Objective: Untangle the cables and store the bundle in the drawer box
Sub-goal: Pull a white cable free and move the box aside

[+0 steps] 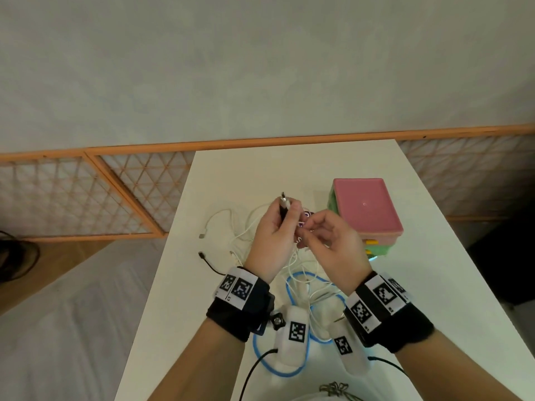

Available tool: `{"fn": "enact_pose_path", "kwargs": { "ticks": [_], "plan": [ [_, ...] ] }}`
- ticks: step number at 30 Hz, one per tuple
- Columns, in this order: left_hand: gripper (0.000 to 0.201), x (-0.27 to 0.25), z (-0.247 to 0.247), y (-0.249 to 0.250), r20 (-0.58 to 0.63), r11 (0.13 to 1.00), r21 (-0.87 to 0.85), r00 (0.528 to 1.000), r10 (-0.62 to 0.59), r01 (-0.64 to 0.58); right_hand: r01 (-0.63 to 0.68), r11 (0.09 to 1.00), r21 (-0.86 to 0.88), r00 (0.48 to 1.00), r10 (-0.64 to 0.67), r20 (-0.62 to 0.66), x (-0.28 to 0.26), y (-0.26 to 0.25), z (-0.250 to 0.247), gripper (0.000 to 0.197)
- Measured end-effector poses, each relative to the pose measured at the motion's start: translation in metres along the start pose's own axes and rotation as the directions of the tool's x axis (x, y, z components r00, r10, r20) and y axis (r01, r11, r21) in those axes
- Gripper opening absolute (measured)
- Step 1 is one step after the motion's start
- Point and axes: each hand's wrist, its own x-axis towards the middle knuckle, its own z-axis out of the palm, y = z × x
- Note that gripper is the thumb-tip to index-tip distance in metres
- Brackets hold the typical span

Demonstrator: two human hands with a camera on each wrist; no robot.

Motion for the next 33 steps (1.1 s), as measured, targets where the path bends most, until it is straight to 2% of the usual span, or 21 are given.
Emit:
{"fn": "enact_pose_path", "kwargs": {
  "ticks": [2,4,7,9,10,11,13,14,16,17,18,20,22,24,25,26,28,30,31,33],
  "plan": [
    [0.023,0.004,-0.004,0.002,-0.04,0.998,0.029,0.998,0.058,-0.057,0.0,1.0,-0.027,0.998,0.002,0.064,-0.002,0.004,0.001,0.008],
    [0.027,0.006,-0.007,0.007,-0.079,0.993,0.042,0.991,0.11,-0.107,0.006,0.995,-0.101,0.98,0.014,0.2,-0.005,0.012,0.001,0.004],
    [0.032,0.005,-0.017,0.025,-0.12,0.982,-0.142,0.987,0.106,-0.123,0.122,0.93,-0.348,0.921,0.024,0.388,-0.001,0.031,-0.007,0.011],
    [0.036,0.004,-0.031,0.044,-0.142,0.956,-0.259,0.985,0.103,-0.137,0.176,0.855,-0.489,0.898,0.064,0.436,0.007,0.046,-0.021,0.018],
    [0.037,0.004,-0.04,0.052,-0.151,0.957,-0.251,0.982,0.111,-0.147,0.192,0.826,-0.531,0.897,0.071,0.435,0.012,0.051,-0.028,0.02],
    [0.037,0.006,-0.048,0.056,-0.156,0.972,-0.189,0.981,0.111,-0.14,0.197,0.808,-0.555,0.9,0.076,0.43,0.018,0.051,-0.034,0.022],
    [0.024,0.01,-0.055,0.052,-0.124,0.989,0.119,0.987,0.103,-0.088,0.239,0.782,-0.575,0.895,0.052,0.443,0.03,0.038,-0.037,0.025],
    [0.015,0.011,-0.054,0.049,-0.058,0.949,0.305,0.993,0.106,-0.084,0.284,0.766,-0.577,0.89,0.012,0.455,0.036,0.026,-0.035,0.027],
    [0.017,0.011,-0.045,0.039,0.127,0.808,0.577,0.991,0.049,-0.114,0.392,0.734,-0.555,0.872,-0.104,0.478,0.049,-0.003,-0.027,0.03],
    [0.019,0.01,-0.04,0.037,0.185,0.741,0.66,0.983,0.002,-0.126,0.433,0.727,-0.533,0.86,-0.158,0.484,0.054,-0.016,-0.024,0.03],
    [0.021,0.009,-0.037,0.039,0.193,0.7,0.703,0.981,-0.022,-0.123,0.452,0.733,-0.508,0.855,-0.193,0.481,0.059,-0.026,-0.023,0.029],
    [0.025,0.007,-0.037,0.05,0.12,0.731,0.677,0.993,0.003,-0.084,0.404,0.794,-0.454,0.871,-0.183,0.456,0.066,-0.034,-0.027,0.024],
    [0.026,0.004,-0.048,0.068,-0.076,0.835,0.545,0.988,0.136,-0.073,0.316,0.833,-0.454,0.892,-0.097,0.442,0.067,-0.028,-0.036,0.019],
    [0.027,0.003,-0.067,0.084,-0.283,0.878,0.467,0.922,0.265,-0.109,0.243,0.821,-0.517,0.903,0.003,0.429,0.064,-0.013,-0.047,0.02],
    [0.029,0.006,-0.079,0.086,-0.331,0.86,0.5,0.896,0.297,-0.1,0.214,0.815,-0.539,0.906,0.041,0.422,0.061,-0.005,-0.051,0.023],
    [0.029,0.009,-0.089,0.084,-0.34,0.818,0.572,0.891,0.302,-0.059,0.192,0.815,-0.546,0.907,0.065,0.416,0.058,0.001,-0.054,0.025],
    [0.03,0.014,-0.103,0.077,-0.31,0.63,0.773,0.909,0.279,0.071,0.176,0.822,-0.542,0.913,0.07,0.402,0.054,0.006,-0.056,0.026],
    [0.057,0.011,-0.102,0.07,-0.264,0.405,0.906,0.912,0.314,0.123,0.208,0.82,-0.533,0.922,0.018,0.387,0.056,0.0,-0.052,0.025],
    [0.065,0.009,-0.097,0.069,-0.21,0.323,0.942,0.904,0.373,0.086,0.236,0.812,-0.534,0.922,-0.014,0.386,0.058,-0.005,-0.049,0.024],
    [0.07,0.005,-0.081,0.07,-0.077,0.221,0.975,0.886,0.457,-0.029,0.291,0.784,-0.549,0.914,-0.058,0.403,0.064,-0.014,-0.045,0.024]
  ]
}}
